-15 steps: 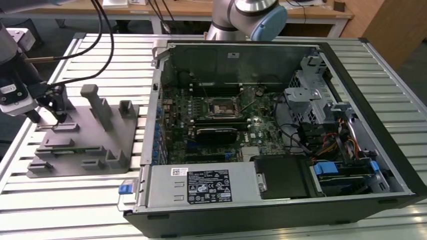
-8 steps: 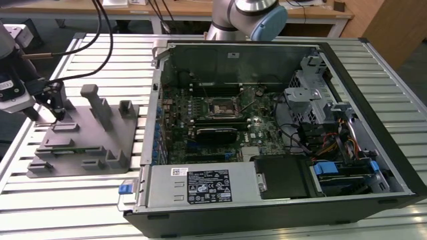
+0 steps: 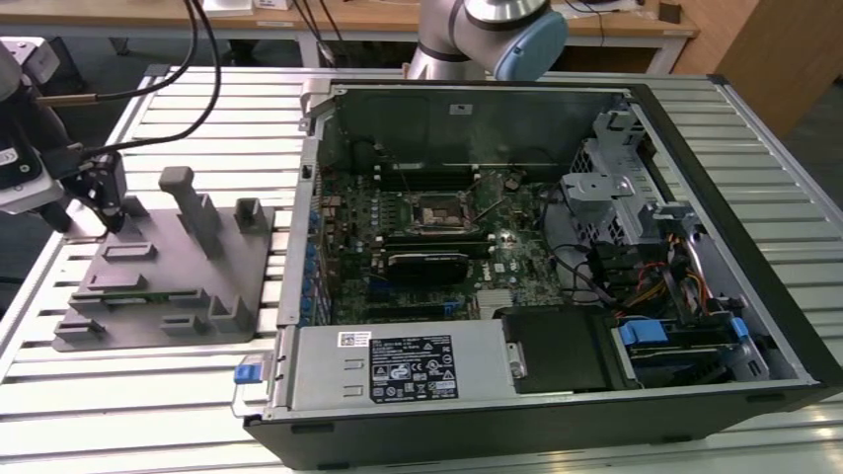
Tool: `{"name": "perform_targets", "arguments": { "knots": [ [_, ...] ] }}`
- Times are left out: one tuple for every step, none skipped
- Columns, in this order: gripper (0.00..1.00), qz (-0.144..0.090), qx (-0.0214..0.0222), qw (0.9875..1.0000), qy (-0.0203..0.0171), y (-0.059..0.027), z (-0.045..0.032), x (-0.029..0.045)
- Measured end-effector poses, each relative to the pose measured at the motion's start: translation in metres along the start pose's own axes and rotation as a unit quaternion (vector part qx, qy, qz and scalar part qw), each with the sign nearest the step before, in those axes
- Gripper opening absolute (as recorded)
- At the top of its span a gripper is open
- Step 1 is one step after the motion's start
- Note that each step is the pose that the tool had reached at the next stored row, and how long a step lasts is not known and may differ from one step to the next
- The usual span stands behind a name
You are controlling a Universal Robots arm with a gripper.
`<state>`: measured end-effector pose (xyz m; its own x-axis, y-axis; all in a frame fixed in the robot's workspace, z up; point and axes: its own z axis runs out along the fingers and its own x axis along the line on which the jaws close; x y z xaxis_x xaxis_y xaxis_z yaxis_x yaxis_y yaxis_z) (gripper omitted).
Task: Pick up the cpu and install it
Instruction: 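Pick up the cpu and move it towards the insertion slot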
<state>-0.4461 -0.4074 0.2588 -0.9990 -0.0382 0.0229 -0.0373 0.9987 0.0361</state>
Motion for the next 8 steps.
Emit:
{"name": "perform_targets", "arguments": {
  "knots": [
    [0.54,0.000,0.0000,1.0000,0.0000,0.0001,-0.0013,0.0000],
    [0.54,0.000,0.0000,1.0000,0.0000,0.0003,-0.0026,0.0000],
    [0.54,0.000,0.0000,1.0000,0.0000,0.0004,-0.0040,0.0001],
    [0.54,0.000,0.0000,1.0000,0.0000,0.0005,-0.0055,0.0001],
    [0.54,0.000,0.0000,1.0000,0.0000,0.0007,-0.0068,0.0002],
    [0.54,0.000,0.0000,1.0000,0.0000,0.0007,-0.0081,0.0002],
    [0.54,0.000,0.0000,1.0000,0.0000,0.0010,-0.0104,0.0002],
    [0.54,0.000,0.0000,1.0000,0.0000,0.0011,-0.0115,0.0002]
  ]
}}
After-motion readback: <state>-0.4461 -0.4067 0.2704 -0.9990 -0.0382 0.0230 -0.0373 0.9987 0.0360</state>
